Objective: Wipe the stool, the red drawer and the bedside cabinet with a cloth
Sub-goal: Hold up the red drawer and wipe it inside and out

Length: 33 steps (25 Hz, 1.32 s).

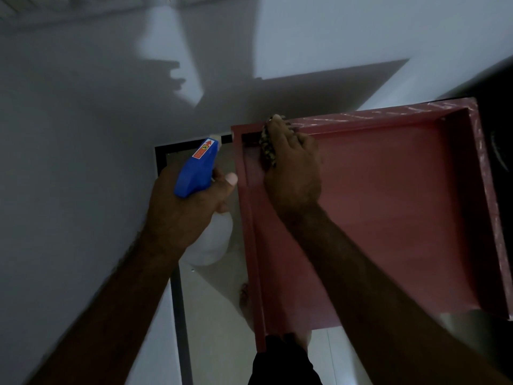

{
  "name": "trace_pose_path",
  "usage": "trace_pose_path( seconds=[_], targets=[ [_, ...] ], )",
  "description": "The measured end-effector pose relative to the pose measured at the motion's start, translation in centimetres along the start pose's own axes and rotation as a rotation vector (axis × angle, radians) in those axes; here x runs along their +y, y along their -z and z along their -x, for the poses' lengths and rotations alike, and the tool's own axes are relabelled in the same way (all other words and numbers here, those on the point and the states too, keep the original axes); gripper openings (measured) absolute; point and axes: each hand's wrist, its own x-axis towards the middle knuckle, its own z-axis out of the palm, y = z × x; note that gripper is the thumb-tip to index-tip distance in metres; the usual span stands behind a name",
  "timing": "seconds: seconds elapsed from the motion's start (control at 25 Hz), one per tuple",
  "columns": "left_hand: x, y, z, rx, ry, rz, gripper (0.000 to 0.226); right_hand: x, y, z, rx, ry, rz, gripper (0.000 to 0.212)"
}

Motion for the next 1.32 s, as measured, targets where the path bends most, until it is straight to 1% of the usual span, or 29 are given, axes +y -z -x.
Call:
trace_pose_path(
  seconds=[0.12, 0.16, 0.2, 0.28, 0.32, 0.4, 0.48, 0.52, 0.64, 0.68, 0.8, 0.88, 1.04, 1.08, 1.24, 1.32],
  targets=[
    [0.5, 0.2, 0.0, -0.017, -0.010, -0.004, 0.019, -0.3, -0.1, 0.1, -0.094, 0.137, 0.035, 0.078],
    [0.7, 0.2, 0.1, -0.020, -0.011, -0.003, 0.023, 0.3, 0.2, -0.1, -0.106, 0.129, 0.047, 0.080],
    [0.9, 0.3, 0.2, -0.017, -0.013, -0.004, 0.025, 1.0, 0.6, -0.5, -0.093, 0.084, 0.051, 0.081],
    [1.2, 0.5, 0.3, -0.011, -0.025, -0.015, 0.028, 1.5, 1.0, -0.6, -0.050, -0.010, 0.050, 0.078],
    [1.4, 0.6, 0.2, -0.016, -0.029, -0.012, 0.029, 1.2, 1.0, -0.5, -0.060, -0.021, 0.053, 0.077],
    [1.8, 0.8, 0.3, -0.031, -0.036, 0.005, 0.032, 0.3, 0.8, -0.2, -0.126, 0.042, 0.046, 0.080],
    [2.3, 0.6, 0.7, -0.024, -0.037, 0.014, 0.030, 0.8, 1.3, -0.2, -0.161, 0.109, 0.048, 0.084],
    [2.6, 0.5, 0.8, -0.015, -0.040, 0.012, 0.027, 1.5, 1.5, -0.4, -0.147, 0.095, 0.066, 0.085],
    [3.3, 0.1, 1.3, -0.026, -0.064, 0.020, 0.026, 3.1, 1.8, -0.7, -0.054, -0.041, 0.105, 0.081],
    [3.4, 0.0, 1.4, -0.037, -0.079, 0.031, 0.027, 3.0, 1.6, -0.6, -0.062, -0.048, 0.086, 0.081],
    [4.1, -0.5, 2.0, -0.050, -0.100, 0.003, 0.023, 2.3, 1.7, -0.3, -0.163, 0.057, 0.046, 0.085],
    [4.6, -1.0, 2.3, -0.048, -0.103, 0.002, 0.021, 2.8, 2.6, -0.4, -0.187, 0.104, 0.067, 0.085],
    [5.4, -1.8, 2.7, -0.046, -0.088, 0.027, 0.017, 4.3, 3.7, -0.7, -0.140, -0.057, 0.053, 0.081],
    [5.7, -2.1, 2.7, -0.041, -0.086, 0.033, 0.017, 4.3, 3.6, -0.8, -0.145, -0.064, 0.047, 0.082],
    [6.8, -3.5, 3.4, -0.045, -0.070, 0.063, 0.026, 4.1, 3.4, -0.6, -0.272, 0.050, 0.027, 0.087],
    [7.6, -4.4, 3.9, -0.033, -0.040, 0.080, 0.021, 5.0, 4.1, -1.0, -0.264, 0.045, 0.038, 0.088]
  ],
)
